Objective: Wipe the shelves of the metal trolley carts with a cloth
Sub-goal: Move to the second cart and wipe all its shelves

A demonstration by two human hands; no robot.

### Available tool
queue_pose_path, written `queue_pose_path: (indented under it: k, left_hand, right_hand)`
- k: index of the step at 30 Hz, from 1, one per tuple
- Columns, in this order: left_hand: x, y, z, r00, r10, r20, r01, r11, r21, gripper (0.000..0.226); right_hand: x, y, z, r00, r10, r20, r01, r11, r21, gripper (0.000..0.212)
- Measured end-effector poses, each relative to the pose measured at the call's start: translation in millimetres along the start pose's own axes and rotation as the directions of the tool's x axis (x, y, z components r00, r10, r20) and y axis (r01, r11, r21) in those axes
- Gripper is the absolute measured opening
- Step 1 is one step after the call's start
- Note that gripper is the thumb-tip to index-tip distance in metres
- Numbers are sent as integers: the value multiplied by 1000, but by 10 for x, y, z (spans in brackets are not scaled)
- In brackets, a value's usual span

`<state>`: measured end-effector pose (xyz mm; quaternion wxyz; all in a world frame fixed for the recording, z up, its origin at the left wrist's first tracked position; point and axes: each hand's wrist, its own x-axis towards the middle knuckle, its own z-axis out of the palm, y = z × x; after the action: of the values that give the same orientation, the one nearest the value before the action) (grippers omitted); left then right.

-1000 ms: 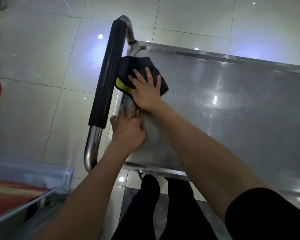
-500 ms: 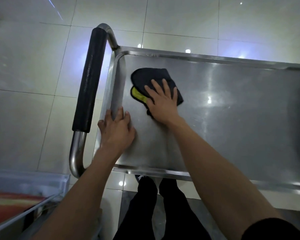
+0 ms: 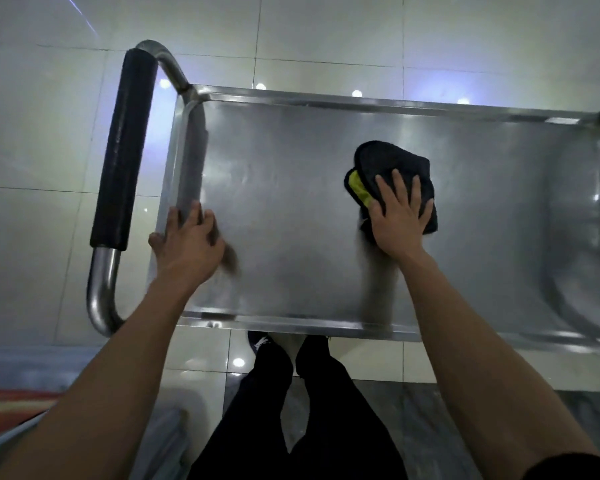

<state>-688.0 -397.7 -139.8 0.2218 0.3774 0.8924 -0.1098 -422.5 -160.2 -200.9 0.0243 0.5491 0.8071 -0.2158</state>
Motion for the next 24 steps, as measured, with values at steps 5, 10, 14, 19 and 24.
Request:
queue_pose_path:
  k: [5,10,14,19,24]
  left_hand:
    - [-15,81,40,1000,-26,-16,27,999,28,55]
    - [-257,28,238,996,-24,-80,25,1000,15,38]
    - [-264,-138,332,997,47,-61,-44,998,45,45]
    - [-250,-292,372,991,116,-68,-114,993,35,56]
    - [-361,-442,330,979,154,-132,-145,986,77,52]
  right_hand:
    - [-113,-82,39,1000,4,11,-3,997,-71,58]
    - [-255,-426,246,997,-73,15,74,992,-104,59]
    - [-323,-715,382,988,-143,50,149,979,-141,60]
    - [-347,-1587,654,945,-275,179,298,947,-120,58]
    - [-276,-2464,879,844,-439,309,480,875,-68,57]
